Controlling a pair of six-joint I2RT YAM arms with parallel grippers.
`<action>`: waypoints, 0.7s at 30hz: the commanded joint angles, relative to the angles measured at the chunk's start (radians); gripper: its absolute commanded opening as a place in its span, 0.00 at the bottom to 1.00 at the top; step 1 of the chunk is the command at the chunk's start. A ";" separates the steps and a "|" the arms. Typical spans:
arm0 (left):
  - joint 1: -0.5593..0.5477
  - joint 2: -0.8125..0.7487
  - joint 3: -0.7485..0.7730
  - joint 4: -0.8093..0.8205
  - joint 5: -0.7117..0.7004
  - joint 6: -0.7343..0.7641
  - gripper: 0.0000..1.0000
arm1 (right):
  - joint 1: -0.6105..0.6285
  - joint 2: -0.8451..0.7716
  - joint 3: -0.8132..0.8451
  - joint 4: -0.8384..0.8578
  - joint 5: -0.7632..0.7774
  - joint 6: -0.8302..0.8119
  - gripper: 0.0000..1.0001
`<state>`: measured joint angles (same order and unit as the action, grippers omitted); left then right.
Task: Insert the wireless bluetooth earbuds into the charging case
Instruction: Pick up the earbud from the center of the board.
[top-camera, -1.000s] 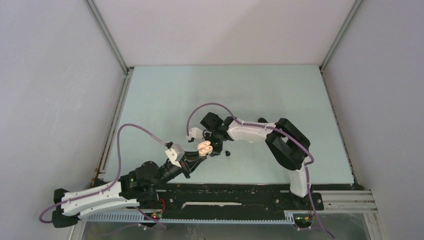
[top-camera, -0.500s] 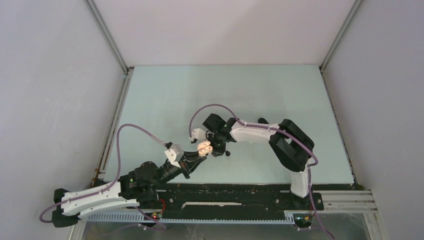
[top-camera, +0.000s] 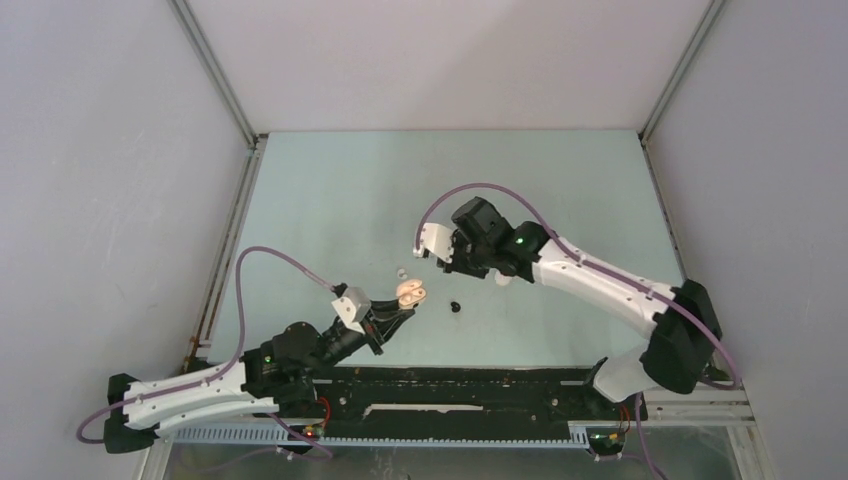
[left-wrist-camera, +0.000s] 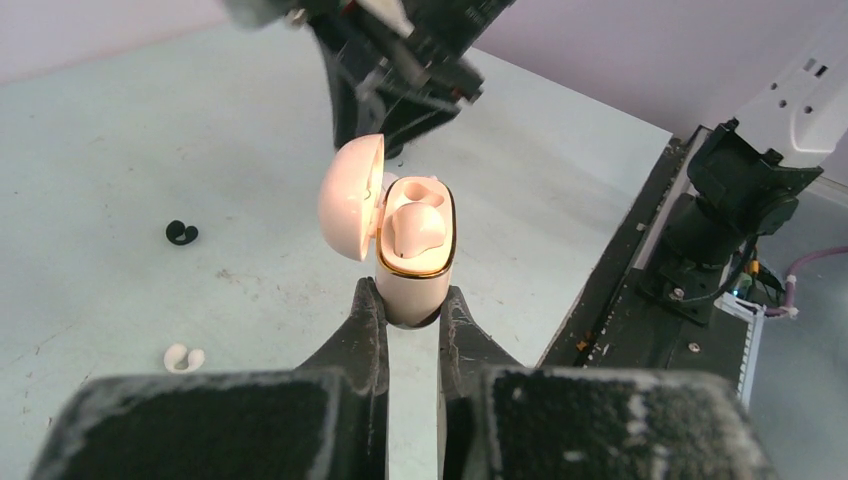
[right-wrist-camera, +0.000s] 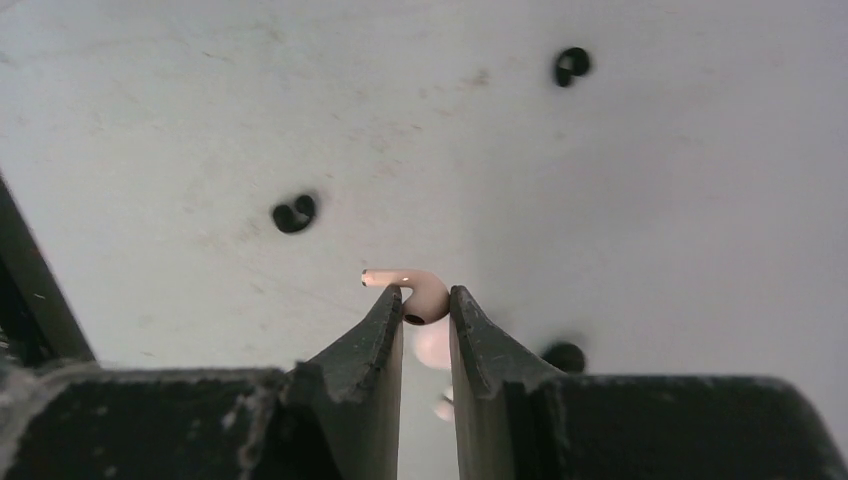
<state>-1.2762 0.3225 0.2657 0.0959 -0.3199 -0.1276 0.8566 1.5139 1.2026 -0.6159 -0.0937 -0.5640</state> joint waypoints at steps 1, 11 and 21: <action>-0.008 0.041 -0.011 0.121 -0.057 0.036 0.00 | -0.029 -0.110 -0.001 -0.027 0.174 -0.147 0.00; -0.008 0.161 -0.073 0.379 -0.151 0.095 0.00 | -0.114 -0.211 0.092 -0.110 0.262 -0.302 0.00; -0.008 0.340 -0.139 0.747 -0.233 0.099 0.00 | 0.184 -0.468 0.040 0.084 0.415 -0.428 0.00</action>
<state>-1.2770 0.6033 0.1482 0.6014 -0.4812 -0.0402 0.9569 1.1194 1.2388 -0.6506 0.2306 -0.9222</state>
